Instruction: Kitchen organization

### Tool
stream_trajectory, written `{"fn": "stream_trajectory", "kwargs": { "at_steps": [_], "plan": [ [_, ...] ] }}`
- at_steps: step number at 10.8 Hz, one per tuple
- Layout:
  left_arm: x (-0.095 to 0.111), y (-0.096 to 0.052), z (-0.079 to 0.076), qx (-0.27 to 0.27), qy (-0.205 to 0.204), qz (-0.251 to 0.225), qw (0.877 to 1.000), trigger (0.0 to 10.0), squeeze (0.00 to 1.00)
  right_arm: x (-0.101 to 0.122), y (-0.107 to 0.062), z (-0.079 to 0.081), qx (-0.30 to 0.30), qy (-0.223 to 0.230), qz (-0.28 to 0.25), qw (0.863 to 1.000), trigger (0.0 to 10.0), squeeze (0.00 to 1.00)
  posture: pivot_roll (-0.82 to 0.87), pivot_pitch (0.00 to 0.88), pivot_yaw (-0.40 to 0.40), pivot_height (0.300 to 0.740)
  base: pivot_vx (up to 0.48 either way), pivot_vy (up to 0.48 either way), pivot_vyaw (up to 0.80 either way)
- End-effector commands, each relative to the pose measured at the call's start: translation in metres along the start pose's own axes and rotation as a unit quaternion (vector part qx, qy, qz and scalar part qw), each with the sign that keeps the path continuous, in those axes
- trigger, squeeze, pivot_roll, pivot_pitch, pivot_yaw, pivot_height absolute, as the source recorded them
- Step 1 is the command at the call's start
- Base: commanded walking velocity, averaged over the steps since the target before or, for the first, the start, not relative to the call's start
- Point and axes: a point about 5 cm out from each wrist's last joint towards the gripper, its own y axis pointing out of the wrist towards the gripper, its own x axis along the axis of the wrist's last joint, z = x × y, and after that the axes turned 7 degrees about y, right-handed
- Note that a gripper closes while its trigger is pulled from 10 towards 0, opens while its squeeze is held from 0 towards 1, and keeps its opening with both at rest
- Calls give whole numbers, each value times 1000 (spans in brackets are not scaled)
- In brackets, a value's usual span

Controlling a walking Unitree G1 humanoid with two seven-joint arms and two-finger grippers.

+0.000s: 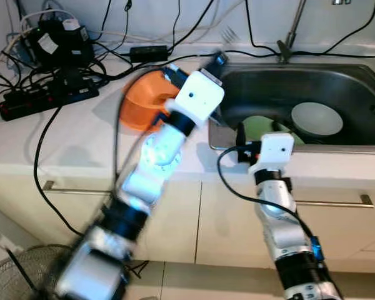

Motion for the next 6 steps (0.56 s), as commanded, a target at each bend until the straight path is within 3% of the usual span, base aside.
{"fn": "stream_trajectory", "kwargs": {
  "at_steps": [1, 2, 6],
  "plan": [
    [9, 1, -4, -22, -31, -14, 999, 10000, 0, 6, 5, 1, 5, -23, -16, 1000, 10000, 1000, 61, 0, 50, 740, 0, 0, 0],
    [10, 0, -9, -40, -42, -14, 998, 10000, 0, 9, 8, -1, 16, -51, -27, 998, 10000, 0, 62, 0, 51, 740, 0, 0, 0],
    [4, -7, -24, -108, -65, 22, 992, 10000, 0, 24, 23, -14, 12, -83, -58, 995, 10000, 0, 66, 0, 46, 740, 0, 0, 0]
  ]
}}
